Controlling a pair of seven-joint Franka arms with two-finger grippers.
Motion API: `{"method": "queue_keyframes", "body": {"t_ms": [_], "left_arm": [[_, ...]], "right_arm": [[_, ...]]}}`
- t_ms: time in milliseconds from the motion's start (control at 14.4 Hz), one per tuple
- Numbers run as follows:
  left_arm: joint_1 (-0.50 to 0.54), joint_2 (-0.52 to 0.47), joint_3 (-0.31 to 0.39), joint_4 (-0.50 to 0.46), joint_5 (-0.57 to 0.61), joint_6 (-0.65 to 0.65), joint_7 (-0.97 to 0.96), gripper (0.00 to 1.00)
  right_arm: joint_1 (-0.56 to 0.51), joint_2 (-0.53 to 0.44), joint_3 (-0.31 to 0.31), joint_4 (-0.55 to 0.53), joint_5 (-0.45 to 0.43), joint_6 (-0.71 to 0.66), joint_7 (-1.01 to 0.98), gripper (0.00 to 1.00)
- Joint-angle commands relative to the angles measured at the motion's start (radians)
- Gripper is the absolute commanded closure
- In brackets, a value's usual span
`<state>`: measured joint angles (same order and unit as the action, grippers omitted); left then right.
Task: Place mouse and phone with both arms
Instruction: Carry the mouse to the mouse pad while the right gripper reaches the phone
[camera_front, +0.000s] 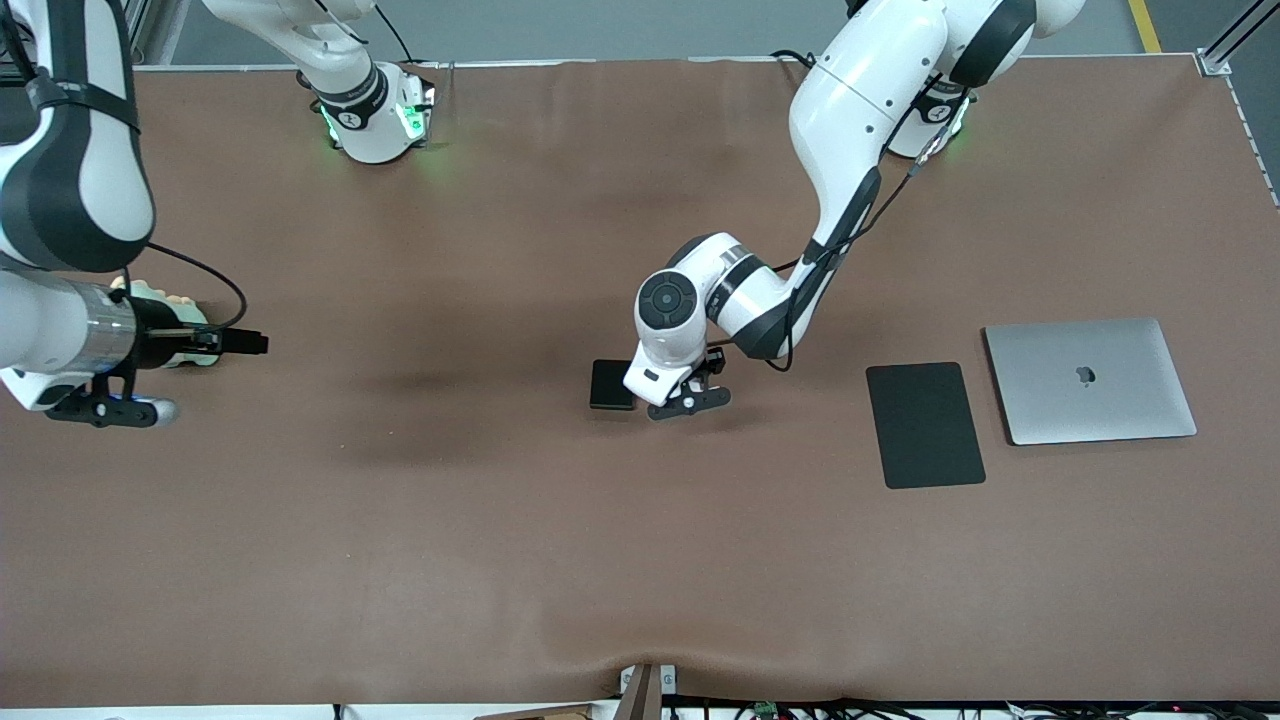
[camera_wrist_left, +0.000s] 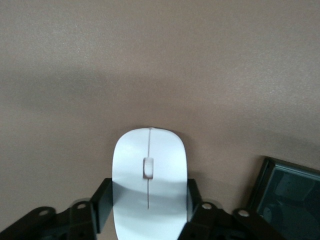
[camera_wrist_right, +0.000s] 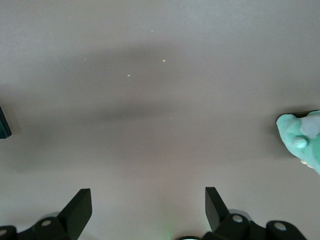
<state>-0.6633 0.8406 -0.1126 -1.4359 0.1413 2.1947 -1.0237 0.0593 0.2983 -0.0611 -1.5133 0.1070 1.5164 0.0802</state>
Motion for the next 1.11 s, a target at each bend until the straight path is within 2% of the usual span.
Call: {"method": "queue_keyframes", "body": {"t_ms": [0,278,416,555,833,1041], "left_arm": [[0.011,-0.015,0.013,0.005,0.041,-0.039,-0.012,0.82],[0.074,-0.112,0.013,0.002,0.082,-0.154,0.110,0.83],[0.141,-0.165,0.010,-0.020,0.090,-0.185,0.189,0.83],[0.201,-0.219,0.011,-0.081,0.092,-0.185,0.270,0.83],[0.342,-0.310,0.010,-0.227,0.127,-0.173,0.391,0.83],[0.421,-0.327,0.007,-0.300,0.178,-0.133,0.410,0.83]], "right_arm": [[0.026,0.008,-0.002,-0.005,0.014,0.004,0.041,0.00],[0.118,0.010,-0.002,-0.034,0.030,0.066,0.156,0.00],[0.143,0.021,-0.002,-0.039,0.043,0.088,0.170,0.00],[0.177,0.036,-0.002,-0.047,0.091,0.100,0.190,0.00],[0.286,0.077,0.000,-0.053,0.111,0.188,0.320,0.00],[0.365,0.123,0.000,-0.056,0.115,0.263,0.409,0.00]]}}
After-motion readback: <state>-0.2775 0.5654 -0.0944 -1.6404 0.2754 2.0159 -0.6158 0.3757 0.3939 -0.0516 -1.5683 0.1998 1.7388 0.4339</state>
